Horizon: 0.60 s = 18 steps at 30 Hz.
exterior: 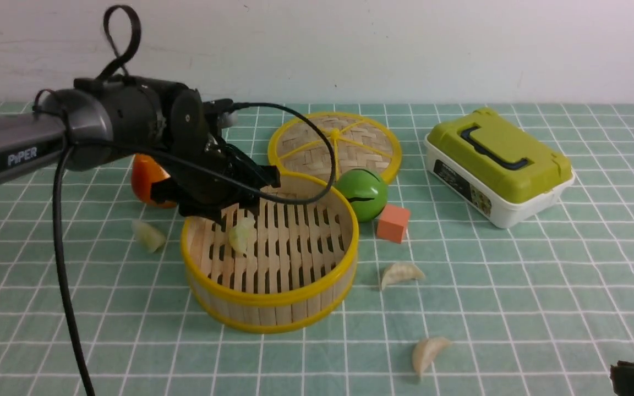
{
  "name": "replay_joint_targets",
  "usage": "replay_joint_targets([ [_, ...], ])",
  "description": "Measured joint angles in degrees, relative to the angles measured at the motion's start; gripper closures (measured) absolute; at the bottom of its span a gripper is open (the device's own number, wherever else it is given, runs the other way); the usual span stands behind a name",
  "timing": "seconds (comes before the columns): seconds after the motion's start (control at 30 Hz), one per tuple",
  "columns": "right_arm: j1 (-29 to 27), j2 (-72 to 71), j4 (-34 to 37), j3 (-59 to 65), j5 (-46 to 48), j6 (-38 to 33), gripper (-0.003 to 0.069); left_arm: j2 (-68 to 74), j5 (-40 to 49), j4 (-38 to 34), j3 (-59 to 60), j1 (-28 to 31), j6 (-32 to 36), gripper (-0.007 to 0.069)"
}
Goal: Put the dumplings into the steamer on the table with the blue tablecloth.
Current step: 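Place the dumpling into the bamboo steamer basket with the left gripper, then reach for and grasp a dumpling on the table with the left gripper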
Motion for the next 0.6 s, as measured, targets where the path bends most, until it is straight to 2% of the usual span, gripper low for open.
replay_joint_targets([
  [0.03, 0.0, 0.0, 0.1, 0.0, 0.0, 0.0, 0.0634, 0.0, 0.2, 0.0, 0.0, 0.0, 0.0, 0.0183],
  [0.13, 0.0, 0.0, 0.0, 0.0, 0.0, 0.0, 0.0629, -5.9, 3.4, 7.1, -0.1, 0.1, -2.4, 0.0183],
  [0.27, 0.0, 0.0, 0.0, 0.0, 0.0, 0.0, 0.0625, -7.6, 4.5, 13.0, -0.3, 2.0, -10.0, 0.0183],
  [0.4, 0.0, 0.0, 0.0, 0.0, 0.0, 0.0, 0.0620, -4.6, 4.9, 14.2, -0.3, 5.9, -15.2, 0.0183],
  [0.6, 0.0, 0.0, 0.0, 0.0, 0.0, 0.0, 0.0617, 0.9, 4.8, 10.2, -0.3, 10.3, -16.3, 0.0183],
])
